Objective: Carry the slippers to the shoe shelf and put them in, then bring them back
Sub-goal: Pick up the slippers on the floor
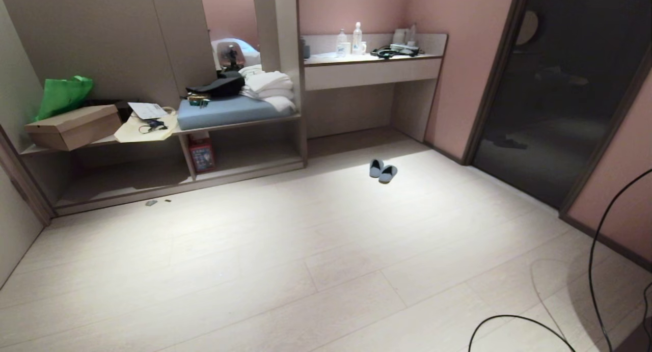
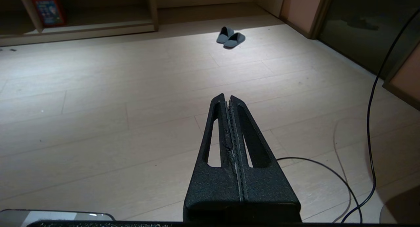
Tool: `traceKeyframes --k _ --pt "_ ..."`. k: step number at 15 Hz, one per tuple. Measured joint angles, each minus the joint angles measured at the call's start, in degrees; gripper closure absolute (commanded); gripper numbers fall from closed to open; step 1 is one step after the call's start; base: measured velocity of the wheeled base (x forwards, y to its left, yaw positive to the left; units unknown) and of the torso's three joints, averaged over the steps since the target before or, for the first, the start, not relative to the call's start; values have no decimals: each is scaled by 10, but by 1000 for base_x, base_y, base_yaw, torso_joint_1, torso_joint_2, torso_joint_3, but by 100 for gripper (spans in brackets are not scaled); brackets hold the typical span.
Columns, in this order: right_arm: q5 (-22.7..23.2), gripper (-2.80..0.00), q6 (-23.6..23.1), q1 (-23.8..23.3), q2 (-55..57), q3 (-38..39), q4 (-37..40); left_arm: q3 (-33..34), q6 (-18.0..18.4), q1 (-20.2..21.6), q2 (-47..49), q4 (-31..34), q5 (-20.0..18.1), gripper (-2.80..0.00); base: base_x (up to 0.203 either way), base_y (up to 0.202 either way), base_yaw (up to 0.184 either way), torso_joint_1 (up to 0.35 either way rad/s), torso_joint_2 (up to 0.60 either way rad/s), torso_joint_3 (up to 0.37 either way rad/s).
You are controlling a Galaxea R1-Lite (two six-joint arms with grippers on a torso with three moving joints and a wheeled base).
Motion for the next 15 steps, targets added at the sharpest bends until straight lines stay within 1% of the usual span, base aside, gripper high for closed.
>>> traceKeyframes --k 15 --pt "0 0 0 0 0 0 0 0 0 0 0 0 0 0 0 0 0 0 0 0"
